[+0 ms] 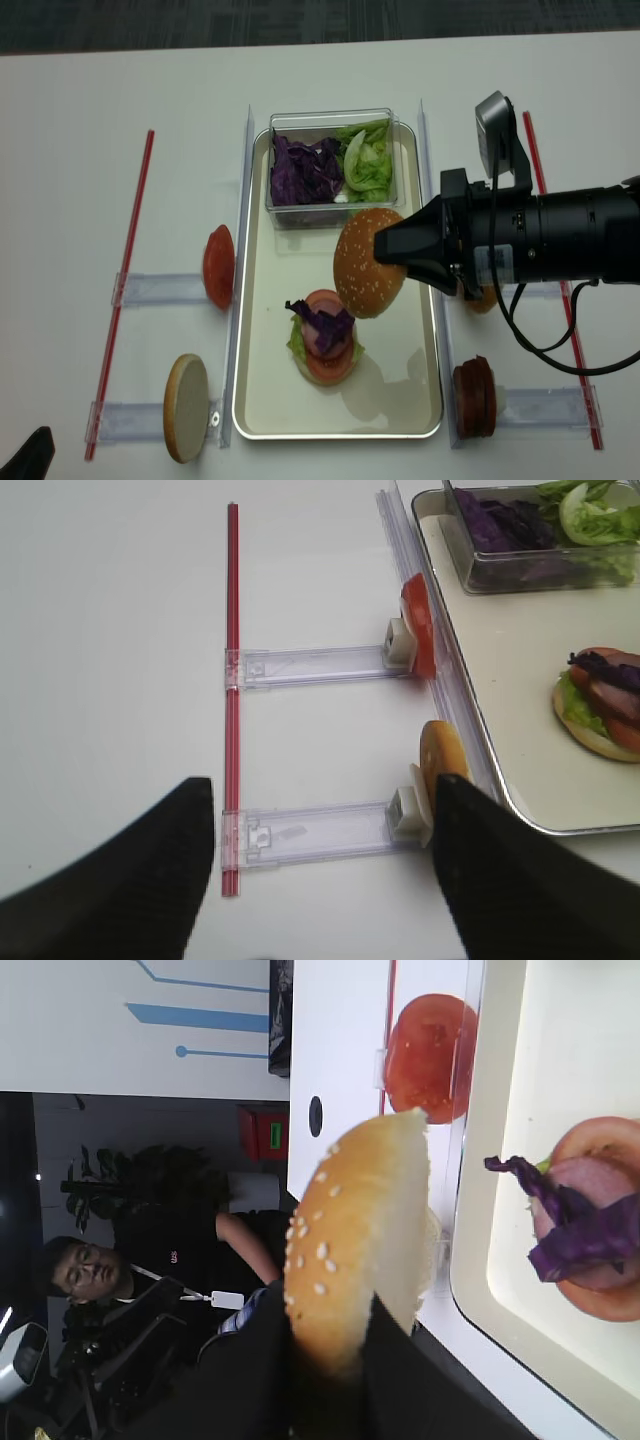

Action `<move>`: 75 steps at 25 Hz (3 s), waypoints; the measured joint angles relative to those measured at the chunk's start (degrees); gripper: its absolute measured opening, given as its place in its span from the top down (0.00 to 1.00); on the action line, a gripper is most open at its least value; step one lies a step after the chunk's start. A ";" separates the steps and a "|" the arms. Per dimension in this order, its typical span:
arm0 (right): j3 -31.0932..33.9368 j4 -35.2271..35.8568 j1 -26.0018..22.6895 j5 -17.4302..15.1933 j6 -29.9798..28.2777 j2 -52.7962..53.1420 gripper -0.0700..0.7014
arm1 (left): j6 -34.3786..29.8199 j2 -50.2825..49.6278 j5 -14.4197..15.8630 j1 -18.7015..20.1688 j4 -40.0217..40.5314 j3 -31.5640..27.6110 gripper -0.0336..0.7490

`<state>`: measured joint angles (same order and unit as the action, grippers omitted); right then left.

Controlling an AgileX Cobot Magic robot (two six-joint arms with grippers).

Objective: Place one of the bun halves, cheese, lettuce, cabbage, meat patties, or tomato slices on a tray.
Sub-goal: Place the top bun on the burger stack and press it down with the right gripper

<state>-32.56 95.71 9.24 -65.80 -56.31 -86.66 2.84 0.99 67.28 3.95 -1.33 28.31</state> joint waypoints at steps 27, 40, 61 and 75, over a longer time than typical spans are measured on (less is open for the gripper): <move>-0.55 0.64 3.69 -0.34 -1.44 -0.13 0.69 | 0.00 0.00 0.00 0.00 0.00 0.00 0.39; -0.55 2.13 3.95 -0.23 -2.65 -3.41 0.69 | 0.00 0.00 0.00 0.00 0.00 0.00 0.39; -3.35 3.90 3.95 -0.13 -4.27 -6.11 0.69 | 0.00 0.00 0.00 0.00 0.00 0.00 0.39; -5.10 4.68 9.17 -0.14 -4.85 -7.82 0.69 | 0.00 0.00 0.00 0.00 0.00 0.00 0.40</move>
<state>-37.66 100.39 18.40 -65.94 -61.16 -94.47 2.84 0.99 67.28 3.95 -1.33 28.31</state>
